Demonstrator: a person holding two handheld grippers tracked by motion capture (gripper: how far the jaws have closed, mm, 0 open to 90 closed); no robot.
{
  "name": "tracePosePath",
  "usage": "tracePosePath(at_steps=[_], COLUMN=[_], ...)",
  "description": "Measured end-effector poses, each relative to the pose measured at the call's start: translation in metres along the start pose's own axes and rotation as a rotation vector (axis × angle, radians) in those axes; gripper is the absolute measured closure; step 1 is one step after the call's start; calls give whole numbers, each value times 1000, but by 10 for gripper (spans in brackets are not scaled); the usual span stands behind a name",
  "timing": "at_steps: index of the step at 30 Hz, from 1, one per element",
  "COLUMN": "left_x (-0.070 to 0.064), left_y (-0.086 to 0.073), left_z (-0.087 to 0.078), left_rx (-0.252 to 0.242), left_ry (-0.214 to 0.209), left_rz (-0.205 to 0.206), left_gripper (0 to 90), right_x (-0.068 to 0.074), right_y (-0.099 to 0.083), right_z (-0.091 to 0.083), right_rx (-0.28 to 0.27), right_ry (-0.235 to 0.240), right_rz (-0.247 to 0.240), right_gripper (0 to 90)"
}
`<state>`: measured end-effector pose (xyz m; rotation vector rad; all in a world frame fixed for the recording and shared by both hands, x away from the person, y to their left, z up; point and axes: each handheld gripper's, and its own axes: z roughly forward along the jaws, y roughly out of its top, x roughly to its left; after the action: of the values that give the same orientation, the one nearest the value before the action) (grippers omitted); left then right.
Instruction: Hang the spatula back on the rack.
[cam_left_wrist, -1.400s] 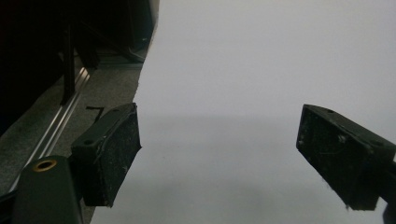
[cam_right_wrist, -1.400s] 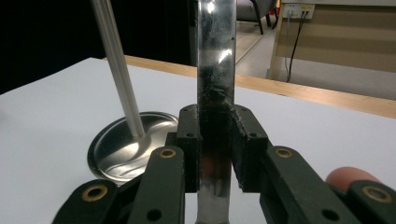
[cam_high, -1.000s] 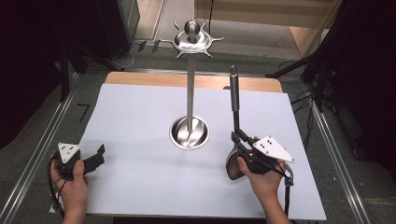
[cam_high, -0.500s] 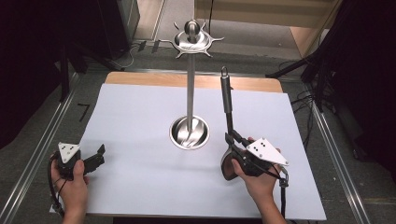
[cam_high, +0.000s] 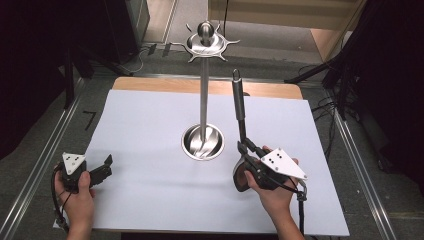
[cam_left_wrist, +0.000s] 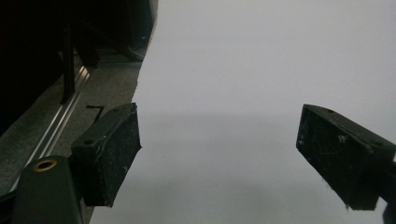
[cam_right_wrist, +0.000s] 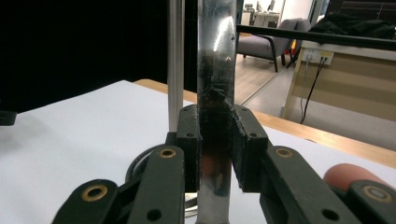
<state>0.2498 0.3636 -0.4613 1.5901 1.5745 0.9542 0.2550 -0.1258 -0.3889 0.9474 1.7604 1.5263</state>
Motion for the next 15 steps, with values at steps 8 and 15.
tracePosePath(at_steps=[8, 15], left_x=[0, 0], left_y=[0, 0], left_z=[0, 0], left_rx=[0, -2], left_ry=[0, 1], left_rz=[-1, 0], left_gripper=[147, 147], right_x=[9, 14], right_y=[7, 13], right_z=[-2, -4], right_rx=[-21, -41], right_ry=[15, 21], right_rz=[-23, -34], right_gripper=[765, 766])
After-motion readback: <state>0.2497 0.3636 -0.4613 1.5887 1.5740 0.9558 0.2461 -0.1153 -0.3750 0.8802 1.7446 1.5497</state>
